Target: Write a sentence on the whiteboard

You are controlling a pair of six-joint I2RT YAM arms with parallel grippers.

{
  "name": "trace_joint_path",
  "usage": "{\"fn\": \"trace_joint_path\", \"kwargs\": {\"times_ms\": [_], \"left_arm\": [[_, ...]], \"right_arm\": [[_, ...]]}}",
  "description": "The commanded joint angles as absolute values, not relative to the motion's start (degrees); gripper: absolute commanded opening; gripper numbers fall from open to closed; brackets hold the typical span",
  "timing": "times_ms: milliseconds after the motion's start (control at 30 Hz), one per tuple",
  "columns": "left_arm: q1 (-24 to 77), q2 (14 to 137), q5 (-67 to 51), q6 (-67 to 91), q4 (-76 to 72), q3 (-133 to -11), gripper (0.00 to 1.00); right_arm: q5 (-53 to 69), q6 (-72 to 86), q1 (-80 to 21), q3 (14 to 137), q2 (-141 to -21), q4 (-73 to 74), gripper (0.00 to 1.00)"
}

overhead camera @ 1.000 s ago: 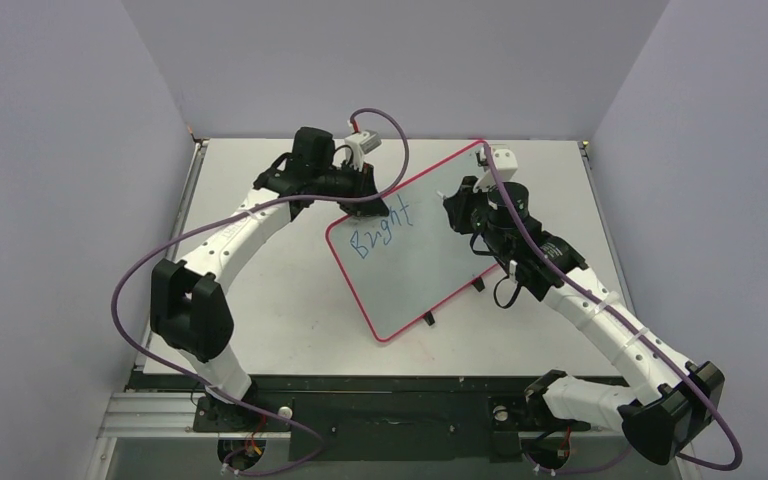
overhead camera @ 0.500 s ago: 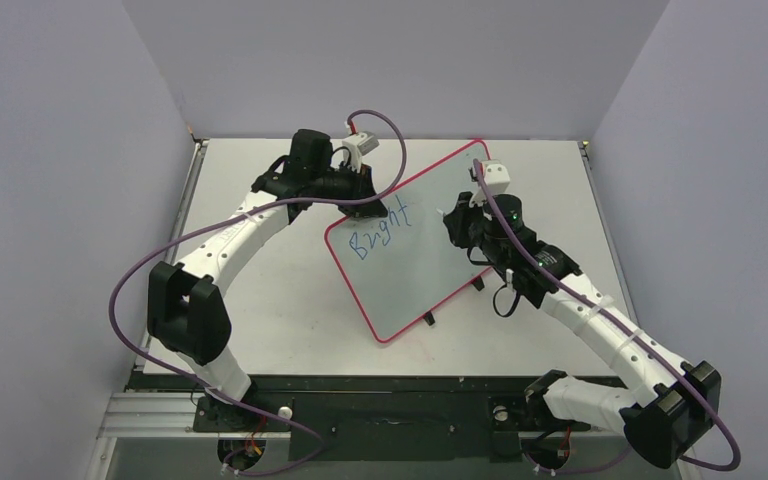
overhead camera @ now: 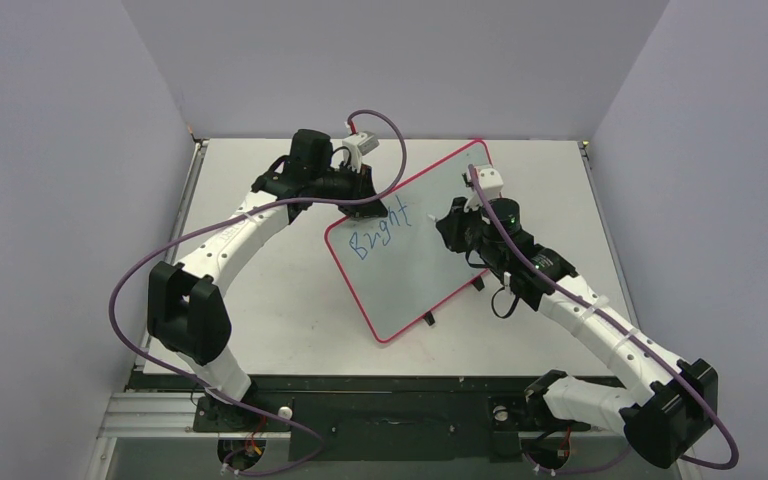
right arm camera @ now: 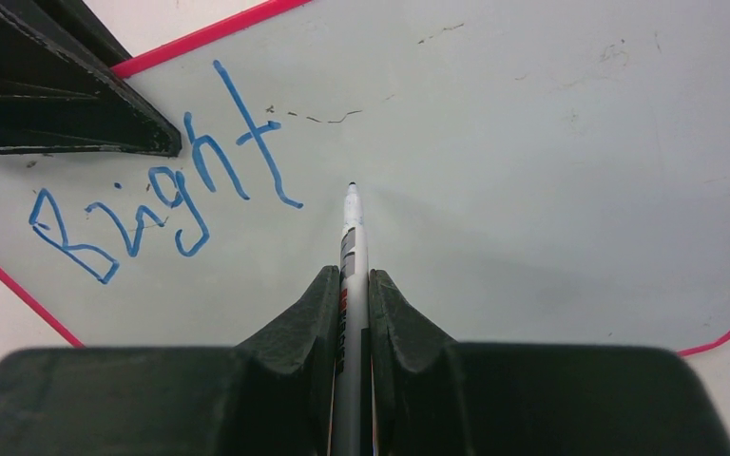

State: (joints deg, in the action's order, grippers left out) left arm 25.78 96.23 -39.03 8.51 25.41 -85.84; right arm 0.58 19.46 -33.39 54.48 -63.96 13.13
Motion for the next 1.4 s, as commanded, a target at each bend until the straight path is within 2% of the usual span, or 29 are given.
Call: {"fn": "trace_joint_path", "kwargs": {"times_ms": [0, 667, 1367], "left_arm": [[25.9, 94.6, -35.8, 3.6, 19.8, -86.0, 0.00], [25.9, 94.5, -36.4, 3.5, 19.8, -86.0, 0.00], [25.9, 93.6, -36.2, 3.3, 19.8, -85.7, 0.00]], "right_arm": [[2.8, 19.2, -33.4, 55.4, -64.2, 8.3, 0.00], [2.3, 20.2, -33.7, 63.2, -72.3, 7.2, 0.00], [2.2, 20.8, -33.9, 56.6, -69.3, 9.9, 0.00]]}}
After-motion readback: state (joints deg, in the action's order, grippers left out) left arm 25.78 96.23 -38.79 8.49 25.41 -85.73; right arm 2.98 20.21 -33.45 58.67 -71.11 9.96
